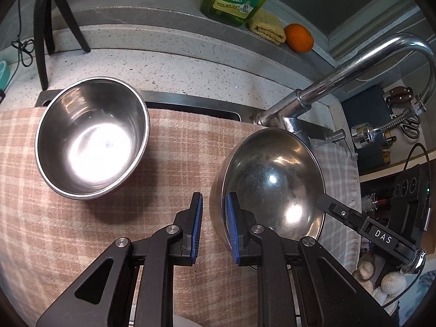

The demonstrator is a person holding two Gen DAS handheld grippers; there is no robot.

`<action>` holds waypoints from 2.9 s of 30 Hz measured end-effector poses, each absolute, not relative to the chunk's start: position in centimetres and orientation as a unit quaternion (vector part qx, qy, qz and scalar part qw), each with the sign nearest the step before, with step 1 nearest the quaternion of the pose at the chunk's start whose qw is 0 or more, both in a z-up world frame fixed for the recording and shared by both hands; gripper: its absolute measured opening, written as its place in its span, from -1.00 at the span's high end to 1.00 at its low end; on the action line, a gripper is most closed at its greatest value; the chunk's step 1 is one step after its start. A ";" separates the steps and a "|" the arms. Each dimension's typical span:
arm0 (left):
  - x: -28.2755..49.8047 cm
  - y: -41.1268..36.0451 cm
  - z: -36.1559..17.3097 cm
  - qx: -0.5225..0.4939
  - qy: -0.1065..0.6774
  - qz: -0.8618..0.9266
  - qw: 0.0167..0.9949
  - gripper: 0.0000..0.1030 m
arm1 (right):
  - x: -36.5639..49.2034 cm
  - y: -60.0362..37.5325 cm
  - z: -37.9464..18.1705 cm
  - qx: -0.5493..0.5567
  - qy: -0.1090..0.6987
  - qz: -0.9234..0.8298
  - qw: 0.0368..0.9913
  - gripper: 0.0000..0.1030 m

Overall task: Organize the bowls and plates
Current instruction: 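Close both grippers on the rim of the large steel bowl, then lift the large steel bowl with both grippers and carry it toward the plate stack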

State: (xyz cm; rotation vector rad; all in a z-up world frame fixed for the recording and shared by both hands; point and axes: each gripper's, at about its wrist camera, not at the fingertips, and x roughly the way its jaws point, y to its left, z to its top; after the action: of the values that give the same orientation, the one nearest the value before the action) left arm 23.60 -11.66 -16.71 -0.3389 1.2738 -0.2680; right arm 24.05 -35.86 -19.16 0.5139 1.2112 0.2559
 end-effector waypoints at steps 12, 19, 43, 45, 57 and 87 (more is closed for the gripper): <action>23.7 -12.2 -17.1 -0.153 0.591 -0.133 0.781 0.85 | 24.2 -35.9 -19.6 0.235 0.570 0.115 0.779 0.83; 23.3 -12.1 -16.7 -0.150 0.589 -0.133 0.783 0.85 | 23.9 -35.8 -19.4 0.237 0.571 0.112 0.778 0.83; 17.5 -12.4 -14.8 -0.149 0.584 -0.150 0.784 0.85 | 18.4 -36.5 -17.7 0.230 0.564 0.128 0.783 0.83; 16.6 -12.6 -14.6 -0.149 0.583 -0.152 0.784 0.85 | 17.5 -36.6 -17.6 0.229 0.561 0.129 0.785 0.83; 12.1 -13.1 -14.1 -0.153 0.579 -0.163 0.784 0.83 | 12.7 -37.2 -18.1 0.234 0.569 0.130 0.778 0.83; 6.5 -13.8 -16.3 -0.152 0.601 -0.177 0.764 0.82 | 6.1 -37.9 -20.1 0.240 0.591 0.120 0.761 0.83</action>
State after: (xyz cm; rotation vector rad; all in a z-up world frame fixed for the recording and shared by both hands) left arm 6.45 -13.84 -16.30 -0.3296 1.3074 -0.3846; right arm 6.10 -37.89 -20.14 0.5228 1.2862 0.2617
